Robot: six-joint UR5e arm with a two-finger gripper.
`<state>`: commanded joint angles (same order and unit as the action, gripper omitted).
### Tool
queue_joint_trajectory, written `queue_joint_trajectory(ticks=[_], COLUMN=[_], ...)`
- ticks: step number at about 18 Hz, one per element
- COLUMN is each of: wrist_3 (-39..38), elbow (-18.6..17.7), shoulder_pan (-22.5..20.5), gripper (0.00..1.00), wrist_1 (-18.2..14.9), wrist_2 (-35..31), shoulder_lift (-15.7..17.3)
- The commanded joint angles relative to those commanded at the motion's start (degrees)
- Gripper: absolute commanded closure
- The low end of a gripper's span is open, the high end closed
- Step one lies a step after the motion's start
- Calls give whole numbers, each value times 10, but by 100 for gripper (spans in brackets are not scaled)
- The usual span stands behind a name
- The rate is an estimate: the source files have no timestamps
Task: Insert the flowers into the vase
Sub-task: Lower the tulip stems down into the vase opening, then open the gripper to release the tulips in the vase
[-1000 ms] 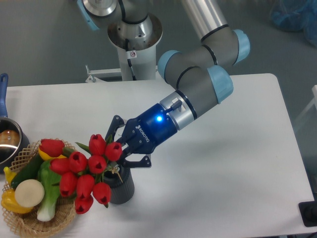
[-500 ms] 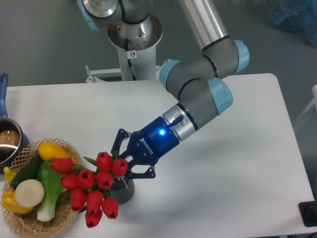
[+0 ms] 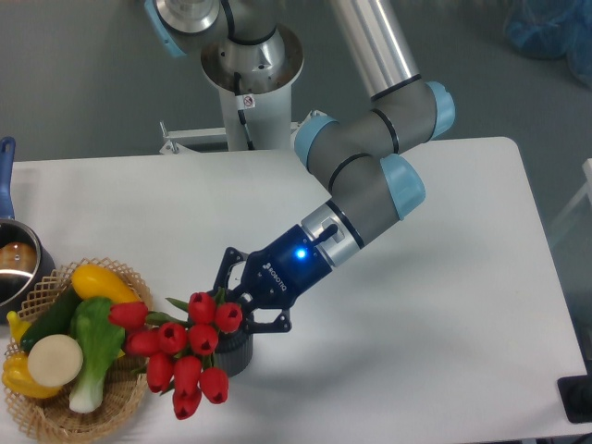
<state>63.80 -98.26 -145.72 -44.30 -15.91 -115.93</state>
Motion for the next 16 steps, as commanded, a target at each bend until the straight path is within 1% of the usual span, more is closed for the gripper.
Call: queue_joint_trajectory(ticks=[4, 5, 7, 8, 9, 10, 13, 16], wrist_3=[40, 41, 41, 41, 41, 41, 61, 89], elbow=[-30, -33, -39, -43, -51, -64, -105, -130], shoulder_pan=[-11, -16, -26, -33, -40, -47, -76, -96], gripper=[75, 71, 58, 47, 27, 0, 0, 0], wrist_1=[0, 0, 2, 1, 0, 0, 0, 0], wrist_2=[0, 1, 1, 1, 1, 1, 1, 1], shoulder_lift=[8, 9, 17, 20, 22, 31, 61, 78])
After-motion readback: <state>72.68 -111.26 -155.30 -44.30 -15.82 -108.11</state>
